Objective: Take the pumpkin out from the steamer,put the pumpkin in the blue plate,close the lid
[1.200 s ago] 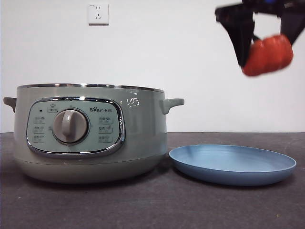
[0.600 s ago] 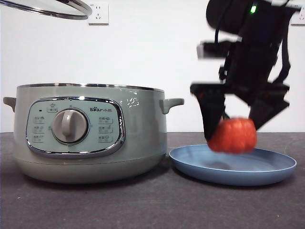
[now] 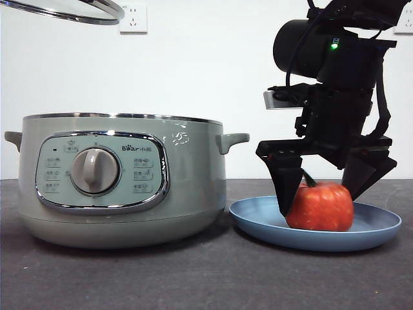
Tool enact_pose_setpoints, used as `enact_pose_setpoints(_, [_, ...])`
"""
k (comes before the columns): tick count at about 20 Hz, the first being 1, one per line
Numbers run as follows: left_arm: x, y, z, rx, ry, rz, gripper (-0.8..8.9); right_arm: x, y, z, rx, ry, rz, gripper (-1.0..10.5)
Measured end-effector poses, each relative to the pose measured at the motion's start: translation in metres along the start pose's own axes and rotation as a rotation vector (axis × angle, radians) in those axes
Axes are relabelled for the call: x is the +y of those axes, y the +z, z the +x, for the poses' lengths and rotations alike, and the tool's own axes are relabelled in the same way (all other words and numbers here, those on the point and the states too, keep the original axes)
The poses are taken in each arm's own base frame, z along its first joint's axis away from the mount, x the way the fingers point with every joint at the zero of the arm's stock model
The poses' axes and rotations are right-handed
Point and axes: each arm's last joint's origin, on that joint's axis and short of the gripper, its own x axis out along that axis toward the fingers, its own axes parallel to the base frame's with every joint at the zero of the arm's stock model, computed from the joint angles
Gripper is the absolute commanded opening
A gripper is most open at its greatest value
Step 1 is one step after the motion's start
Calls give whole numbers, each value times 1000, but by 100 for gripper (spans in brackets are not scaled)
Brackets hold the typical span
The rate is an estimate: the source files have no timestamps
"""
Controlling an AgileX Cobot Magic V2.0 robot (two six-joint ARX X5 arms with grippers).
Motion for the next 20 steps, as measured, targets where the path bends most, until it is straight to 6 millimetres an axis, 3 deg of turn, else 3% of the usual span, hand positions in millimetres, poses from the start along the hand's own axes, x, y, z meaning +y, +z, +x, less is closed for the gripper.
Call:
enact_pose_setpoints(3, [-2, 0, 0, -3, -52, 0, -9, -2, 1, -12, -33, 5, 8, 478])
enact_pose_setpoints(6, [-5, -1, 6, 12, -111, 3, -9, -7, 4, -47, -143, 22, 32, 477])
enact_pose_setpoints(14, [-22, -12, 52, 145, -200, -14, -9, -24, -8, -144, -461, 70, 89, 473])
enact_pose_setpoints(20, [-38, -40, 83, 175, -233, -37, -9, -34, -27, -191, -629, 94, 117, 473])
